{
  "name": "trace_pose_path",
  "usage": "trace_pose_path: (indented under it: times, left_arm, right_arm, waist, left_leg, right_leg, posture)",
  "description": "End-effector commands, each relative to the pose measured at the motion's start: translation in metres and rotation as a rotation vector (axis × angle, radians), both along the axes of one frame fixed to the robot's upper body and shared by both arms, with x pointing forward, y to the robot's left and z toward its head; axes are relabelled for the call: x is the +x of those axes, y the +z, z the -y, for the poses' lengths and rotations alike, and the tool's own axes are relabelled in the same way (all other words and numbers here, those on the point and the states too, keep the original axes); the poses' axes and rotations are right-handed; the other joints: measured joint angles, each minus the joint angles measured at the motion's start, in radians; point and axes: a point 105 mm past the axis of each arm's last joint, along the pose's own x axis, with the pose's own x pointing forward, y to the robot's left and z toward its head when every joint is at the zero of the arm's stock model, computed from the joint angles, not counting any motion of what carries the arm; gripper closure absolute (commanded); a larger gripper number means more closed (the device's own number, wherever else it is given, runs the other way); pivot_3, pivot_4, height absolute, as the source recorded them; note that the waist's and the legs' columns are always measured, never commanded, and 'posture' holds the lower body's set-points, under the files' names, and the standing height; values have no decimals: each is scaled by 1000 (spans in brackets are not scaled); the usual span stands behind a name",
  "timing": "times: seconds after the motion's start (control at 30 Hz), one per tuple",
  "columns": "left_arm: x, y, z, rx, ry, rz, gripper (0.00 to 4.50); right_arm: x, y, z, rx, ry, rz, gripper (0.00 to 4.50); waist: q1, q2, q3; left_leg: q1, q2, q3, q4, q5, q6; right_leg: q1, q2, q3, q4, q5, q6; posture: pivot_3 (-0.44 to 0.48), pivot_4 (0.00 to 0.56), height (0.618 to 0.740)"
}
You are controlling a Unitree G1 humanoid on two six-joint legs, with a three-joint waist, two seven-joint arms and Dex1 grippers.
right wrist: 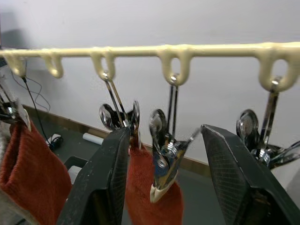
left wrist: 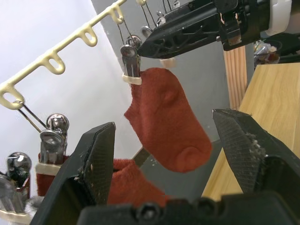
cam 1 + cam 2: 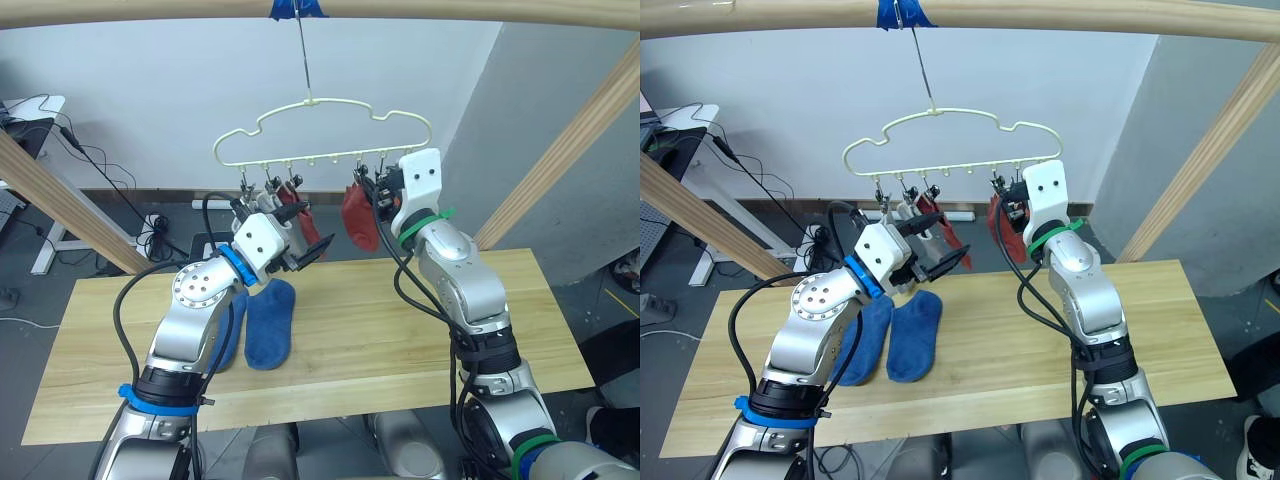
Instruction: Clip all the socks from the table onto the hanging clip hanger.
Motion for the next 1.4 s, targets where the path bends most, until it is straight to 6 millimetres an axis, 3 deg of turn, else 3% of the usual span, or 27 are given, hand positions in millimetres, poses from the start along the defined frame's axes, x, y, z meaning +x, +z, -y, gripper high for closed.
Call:
trace_pose_path:
  times: [0.03, 0.4, 1.03, 1.4]
  left_arm:
    - [-2, 9, 2, 1, -7, 49, 825]
    - [-3, 9, 3, 9, -6, 51, 825]
    - [-2, 6, -1, 27, 18, 53, 825]
    - [-2, 1, -1, 39, 21, 45, 825]
  right_arm:
    - [0, 19, 4, -3, -29, 84, 1995]
    - [6, 19, 9, 7, -76, 84, 1995]
    - [7, 17, -27, 35, 50, 29, 1995]
    - [9, 17, -26, 46, 20, 33, 1995]
  waist:
    - [0, 0, 0]
    - [0, 0, 0]
    - [1, 0, 0]
    - [1, 0, 0]
  left_leg:
    - [0, 0, 0, 0, 0, 0]
    - [0, 0, 0, 0, 0, 0]
    - [0, 0, 0, 0, 0, 0]
    - [0, 0, 0, 0, 0, 0]
  right_leg:
    - [0, 0, 0, 0, 0, 0]
    - [0, 0, 0, 0, 0, 0]
    - [0, 0, 0, 0, 0, 0]
    - [0, 0, 0, 0, 0, 0]
  posture:
    - [-194, 192, 740]
    - [-195, 210, 740]
    - [-174, 210, 740]
    - [-176, 208, 740]
